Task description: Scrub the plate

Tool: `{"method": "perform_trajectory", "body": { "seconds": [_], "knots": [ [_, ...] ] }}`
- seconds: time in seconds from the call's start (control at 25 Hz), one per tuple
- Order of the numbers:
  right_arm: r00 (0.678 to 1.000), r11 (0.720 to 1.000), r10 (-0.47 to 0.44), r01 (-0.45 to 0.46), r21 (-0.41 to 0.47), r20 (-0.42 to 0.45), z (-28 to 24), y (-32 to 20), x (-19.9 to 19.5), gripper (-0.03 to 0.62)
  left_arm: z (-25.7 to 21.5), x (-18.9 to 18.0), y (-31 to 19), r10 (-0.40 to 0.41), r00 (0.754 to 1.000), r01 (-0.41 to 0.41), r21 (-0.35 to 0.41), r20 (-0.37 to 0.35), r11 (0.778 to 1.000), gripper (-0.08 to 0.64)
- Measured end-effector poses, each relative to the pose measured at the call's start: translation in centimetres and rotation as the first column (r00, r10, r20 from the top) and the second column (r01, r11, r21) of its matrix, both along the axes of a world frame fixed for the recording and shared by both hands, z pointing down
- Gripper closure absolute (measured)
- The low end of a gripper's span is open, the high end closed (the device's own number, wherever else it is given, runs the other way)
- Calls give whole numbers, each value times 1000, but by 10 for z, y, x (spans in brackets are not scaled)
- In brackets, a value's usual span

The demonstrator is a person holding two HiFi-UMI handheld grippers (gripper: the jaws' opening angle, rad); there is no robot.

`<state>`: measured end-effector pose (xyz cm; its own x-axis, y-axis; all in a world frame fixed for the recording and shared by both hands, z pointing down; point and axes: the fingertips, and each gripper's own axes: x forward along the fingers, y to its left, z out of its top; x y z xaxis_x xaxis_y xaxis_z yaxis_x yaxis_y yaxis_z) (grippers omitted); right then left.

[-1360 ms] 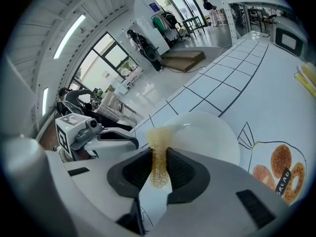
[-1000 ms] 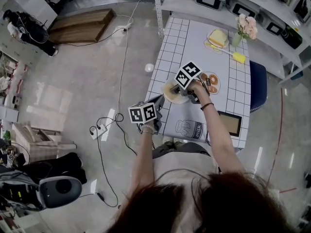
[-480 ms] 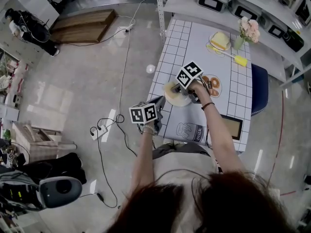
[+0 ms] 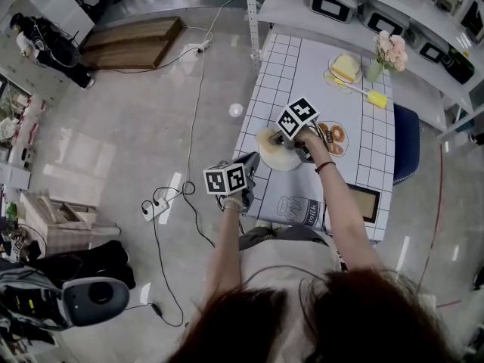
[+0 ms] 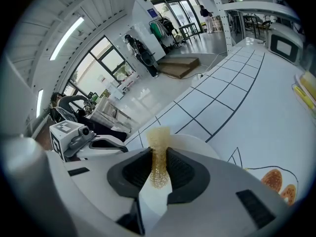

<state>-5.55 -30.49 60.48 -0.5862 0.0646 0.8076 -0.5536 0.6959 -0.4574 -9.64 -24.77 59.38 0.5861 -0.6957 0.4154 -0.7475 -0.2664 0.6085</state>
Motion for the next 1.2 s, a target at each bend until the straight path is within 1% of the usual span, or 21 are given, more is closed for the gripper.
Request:
{"method": "perform_trajectory", "body": {
  "seconds": [0.48, 1.2],
  "knots": [
    [998, 998, 61, -61, 14, 5, -1, -13, 7, 512, 1, 5, -8, 31, 999, -31, 4, -11, 1000, 549],
    [989, 989, 145, -145, 30, -11, -1, -29, 33, 512, -1, 16, -20, 70, 998, -70, 9, -5, 998, 549]
  ]
}}
